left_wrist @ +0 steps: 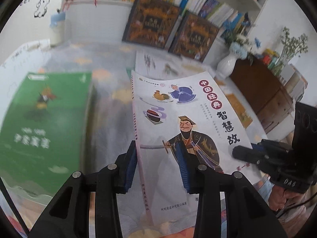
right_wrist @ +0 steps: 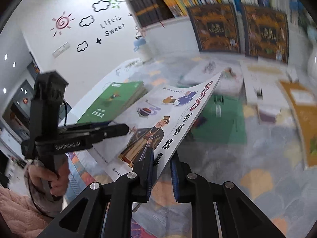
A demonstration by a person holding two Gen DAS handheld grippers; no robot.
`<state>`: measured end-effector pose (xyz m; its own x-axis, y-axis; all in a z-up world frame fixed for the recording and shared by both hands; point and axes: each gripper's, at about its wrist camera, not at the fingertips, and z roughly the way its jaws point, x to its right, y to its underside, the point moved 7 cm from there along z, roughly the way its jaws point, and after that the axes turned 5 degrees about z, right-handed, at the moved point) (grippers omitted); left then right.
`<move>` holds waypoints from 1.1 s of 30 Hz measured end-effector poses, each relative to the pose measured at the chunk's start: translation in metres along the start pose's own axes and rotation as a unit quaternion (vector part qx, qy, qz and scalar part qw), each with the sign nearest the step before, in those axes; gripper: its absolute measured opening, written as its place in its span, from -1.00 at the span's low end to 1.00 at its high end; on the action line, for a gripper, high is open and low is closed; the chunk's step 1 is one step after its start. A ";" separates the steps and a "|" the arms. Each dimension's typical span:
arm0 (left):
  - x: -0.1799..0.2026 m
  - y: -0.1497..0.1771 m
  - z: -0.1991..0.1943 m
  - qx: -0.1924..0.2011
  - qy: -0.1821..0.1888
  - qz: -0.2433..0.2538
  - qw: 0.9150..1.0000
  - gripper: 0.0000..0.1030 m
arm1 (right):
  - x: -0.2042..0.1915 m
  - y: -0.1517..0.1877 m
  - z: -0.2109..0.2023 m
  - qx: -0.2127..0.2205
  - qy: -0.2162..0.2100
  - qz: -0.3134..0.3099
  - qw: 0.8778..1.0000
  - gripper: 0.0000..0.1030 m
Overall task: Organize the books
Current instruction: 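Lift the white book off the pile with both grippers, then carry the white book onto the green book and open both grippers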
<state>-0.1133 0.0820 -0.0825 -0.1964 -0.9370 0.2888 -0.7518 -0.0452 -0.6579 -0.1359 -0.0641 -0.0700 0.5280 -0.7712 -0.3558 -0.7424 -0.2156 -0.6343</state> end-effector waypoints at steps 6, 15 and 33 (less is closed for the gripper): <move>-0.031 -0.030 -0.040 0.059 -0.020 -0.012 0.998 -0.32 | -0.035 -0.033 0.005 0.033 -0.022 -0.022 0.999 -0.69; -0.106 -0.048 -0.078 0.106 -0.097 -0.045 0.989 -0.32 | -0.095 -0.067 0.051 0.043 -0.086 -0.033 0.995 -0.66; -0.198 -0.005 -0.071 0.074 -0.137 -0.130 0.979 -0.28 | -0.142 -0.047 0.158 -0.032 -0.118 -0.007 0.992 -0.66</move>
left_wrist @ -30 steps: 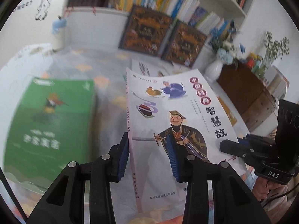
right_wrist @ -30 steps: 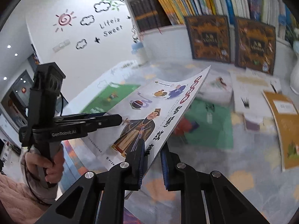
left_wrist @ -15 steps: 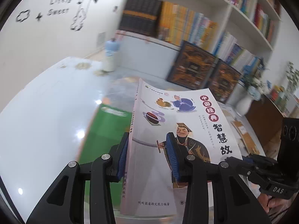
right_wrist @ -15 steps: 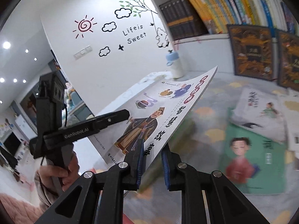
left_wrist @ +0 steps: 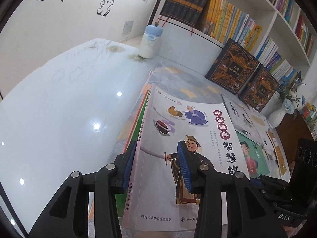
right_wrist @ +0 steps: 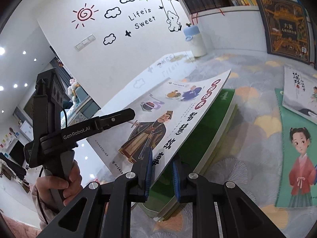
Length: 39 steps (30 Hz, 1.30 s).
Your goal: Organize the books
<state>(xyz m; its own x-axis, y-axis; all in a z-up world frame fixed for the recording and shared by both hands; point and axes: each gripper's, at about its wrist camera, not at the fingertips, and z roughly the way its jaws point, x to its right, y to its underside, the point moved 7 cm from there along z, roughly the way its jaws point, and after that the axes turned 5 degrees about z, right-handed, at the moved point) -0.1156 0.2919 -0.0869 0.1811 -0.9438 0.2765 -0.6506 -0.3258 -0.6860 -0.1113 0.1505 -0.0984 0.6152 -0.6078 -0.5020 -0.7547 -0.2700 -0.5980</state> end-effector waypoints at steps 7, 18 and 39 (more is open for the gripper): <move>-0.006 0.008 0.003 -0.013 -0.012 -0.011 1.000 -0.27 | 0.005 0.006 0.009 -0.026 -0.004 0.021 0.999 -0.66; -0.010 0.008 0.007 -0.020 -0.050 -0.004 0.999 -0.09 | 0.001 0.010 0.017 -0.044 0.004 0.014 0.999 -0.35; 0.068 -0.023 0.003 -0.002 -0.046 0.065 0.997 0.22 | 0.050 -0.015 -0.051 0.004 0.038 0.030 0.999 -0.05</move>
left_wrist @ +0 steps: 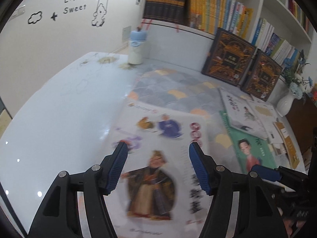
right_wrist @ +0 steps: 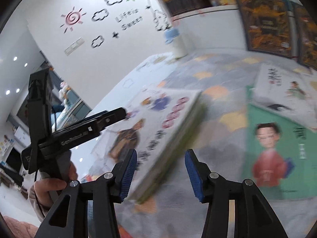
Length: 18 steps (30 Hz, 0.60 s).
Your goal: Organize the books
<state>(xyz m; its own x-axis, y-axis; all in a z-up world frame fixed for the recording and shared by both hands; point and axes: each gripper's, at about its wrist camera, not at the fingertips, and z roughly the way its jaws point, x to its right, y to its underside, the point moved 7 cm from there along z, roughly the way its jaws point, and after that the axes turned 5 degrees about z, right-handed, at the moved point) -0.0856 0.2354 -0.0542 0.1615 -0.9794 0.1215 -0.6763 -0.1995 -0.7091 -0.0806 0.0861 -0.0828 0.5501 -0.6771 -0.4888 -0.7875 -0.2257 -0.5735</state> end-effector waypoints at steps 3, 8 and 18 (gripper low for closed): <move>0.029 -0.008 0.006 0.006 0.029 0.001 1.000 0.25 | 0.035 -0.009 -0.022 0.018 0.019 0.029 0.999 -0.06; 0.095 0.001 0.028 -0.029 0.089 0.031 0.995 0.41 | 0.111 -0.020 -0.059 0.051 0.059 0.089 0.993 -0.05; 0.180 0.049 0.095 -0.139 0.136 0.064 0.979 0.41 | 0.220 -0.002 -0.078 0.017 0.087 0.180 0.980 -0.05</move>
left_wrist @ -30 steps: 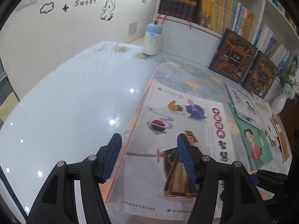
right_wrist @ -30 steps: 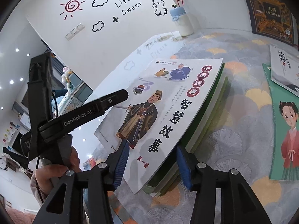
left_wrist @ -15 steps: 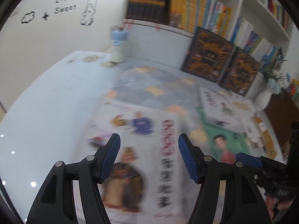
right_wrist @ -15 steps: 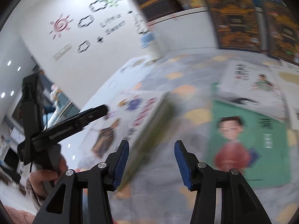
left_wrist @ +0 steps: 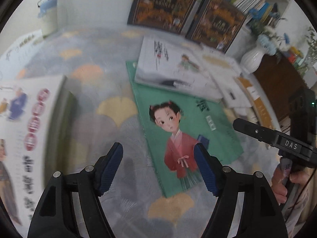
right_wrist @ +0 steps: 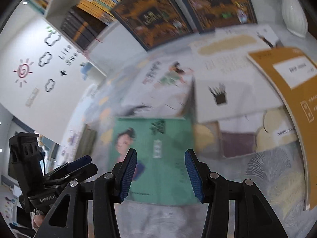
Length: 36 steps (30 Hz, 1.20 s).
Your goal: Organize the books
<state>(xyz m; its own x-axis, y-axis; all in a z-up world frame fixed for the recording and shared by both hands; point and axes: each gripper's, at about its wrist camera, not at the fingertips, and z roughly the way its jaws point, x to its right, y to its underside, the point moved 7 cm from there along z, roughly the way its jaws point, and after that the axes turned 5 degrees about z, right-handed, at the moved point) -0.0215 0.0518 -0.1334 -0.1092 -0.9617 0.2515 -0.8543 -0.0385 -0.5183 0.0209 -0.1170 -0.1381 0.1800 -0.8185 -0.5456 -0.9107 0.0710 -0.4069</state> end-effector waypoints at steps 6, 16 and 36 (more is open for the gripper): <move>0.011 0.000 0.017 -0.004 0.017 0.022 1.000 0.51 | 0.001 0.007 0.014 -0.011 0.039 -0.030 0.999 0.05; 0.025 0.032 -0.003 -0.039 0.058 0.051 0.996 0.57 | -0.014 0.037 0.010 -0.038 0.038 -0.052 0.997 0.09; 0.009 0.058 -0.013 -0.063 0.136 0.027 0.988 -0.17 | 0.000 0.114 -0.026 -0.131 -0.123 0.019 0.983 -0.30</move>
<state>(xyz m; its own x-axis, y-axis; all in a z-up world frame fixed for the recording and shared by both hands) -0.0787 0.0448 -0.1504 -0.2736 -0.8527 0.4450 -0.8985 0.0614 -0.4347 -0.0927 -0.1240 -0.1659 0.1988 -0.6526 -0.7311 -0.9774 -0.0773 -0.1968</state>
